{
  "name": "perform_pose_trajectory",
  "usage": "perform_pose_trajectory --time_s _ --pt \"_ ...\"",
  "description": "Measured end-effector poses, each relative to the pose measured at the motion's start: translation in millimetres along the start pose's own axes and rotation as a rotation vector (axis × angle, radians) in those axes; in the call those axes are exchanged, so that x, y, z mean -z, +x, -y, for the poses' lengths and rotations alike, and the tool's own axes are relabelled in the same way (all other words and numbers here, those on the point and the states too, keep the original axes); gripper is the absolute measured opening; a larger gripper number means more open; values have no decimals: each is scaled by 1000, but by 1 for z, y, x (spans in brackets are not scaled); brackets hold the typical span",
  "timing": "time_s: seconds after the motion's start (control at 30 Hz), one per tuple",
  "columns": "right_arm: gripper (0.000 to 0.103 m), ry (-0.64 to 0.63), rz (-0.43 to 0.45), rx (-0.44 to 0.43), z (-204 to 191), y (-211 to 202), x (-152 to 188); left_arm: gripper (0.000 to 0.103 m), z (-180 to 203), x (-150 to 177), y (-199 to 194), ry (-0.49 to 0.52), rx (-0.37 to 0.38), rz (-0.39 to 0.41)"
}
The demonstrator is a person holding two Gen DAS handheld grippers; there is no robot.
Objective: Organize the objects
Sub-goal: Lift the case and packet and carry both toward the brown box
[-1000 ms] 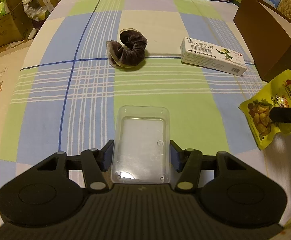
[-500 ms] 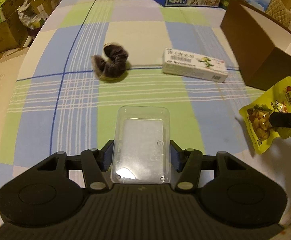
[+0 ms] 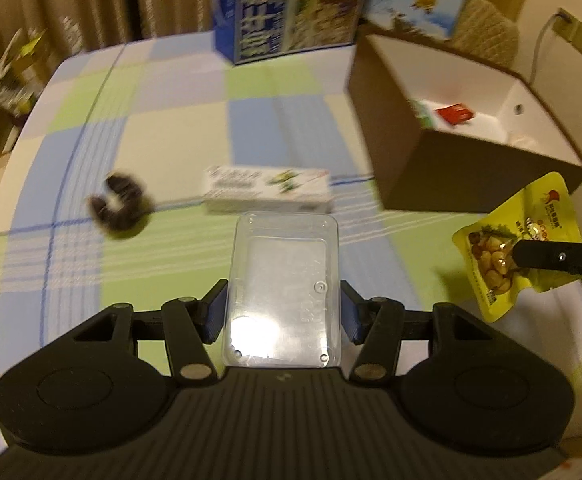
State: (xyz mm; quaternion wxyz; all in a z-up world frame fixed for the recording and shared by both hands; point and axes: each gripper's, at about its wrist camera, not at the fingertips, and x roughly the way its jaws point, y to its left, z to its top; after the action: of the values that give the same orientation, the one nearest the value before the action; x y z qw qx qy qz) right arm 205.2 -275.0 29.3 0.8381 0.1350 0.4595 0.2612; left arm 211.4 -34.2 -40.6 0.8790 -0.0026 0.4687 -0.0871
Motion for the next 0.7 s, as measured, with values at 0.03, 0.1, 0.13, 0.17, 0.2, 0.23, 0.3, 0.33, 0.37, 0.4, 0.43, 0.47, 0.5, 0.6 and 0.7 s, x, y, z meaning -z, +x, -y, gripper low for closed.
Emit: perform_pose_trajectory --time_s 0.03,0.1,0.13,0.17,0.2,0.23,0.3,0.33,0.37,0.4,0.43,0.47,0.5,0.6,0.7 --pt "18 9 14 -4 4 -7 -2 52 9 -4 -1 11 11 7" --pt "18 16 41 -3 12 -20 -8 52 23 -11 -2 29 29 22" --pt "18 20 57 1 16 -27 -12 52 30 -14 -2 39 38 29" --pt "18 22 70 3 20 -34 -15 52 39 -19 -2 48 48 37" --pt "18 29 87 6 25 -41 -19 52 46 -23 -2 55 55 44" --pt "18 35 103 9 29 -48 -23 52 53 -28 -1 63 64 51" --pt "18 38 132 15 39 -60 -32 52 69 -38 0 78 83 68" --pt "18 38 147 19 43 -65 -37 52 76 -44 0 87 90 78" --pt "18 39 165 25 48 -71 -43 52 83 -49 0 97 95 86" --pt "18 39 179 31 53 -76 -48 52 92 -56 1 108 102 96" --pt "18 38 193 35 58 -81 -54 52 99 -61 2 117 108 105" --pt "18 37 207 41 62 -85 -60 52 109 -69 4 128 114 113" --pt "18 36 225 49 67 -89 -67 52 116 -75 6 135 116 116" --pt "18 28 261 72 80 -97 -84 52 139 -93 15 153 119 127" --pt "18 16 278 103 93 -98 -99 52 162 -113 27 166 123 126"
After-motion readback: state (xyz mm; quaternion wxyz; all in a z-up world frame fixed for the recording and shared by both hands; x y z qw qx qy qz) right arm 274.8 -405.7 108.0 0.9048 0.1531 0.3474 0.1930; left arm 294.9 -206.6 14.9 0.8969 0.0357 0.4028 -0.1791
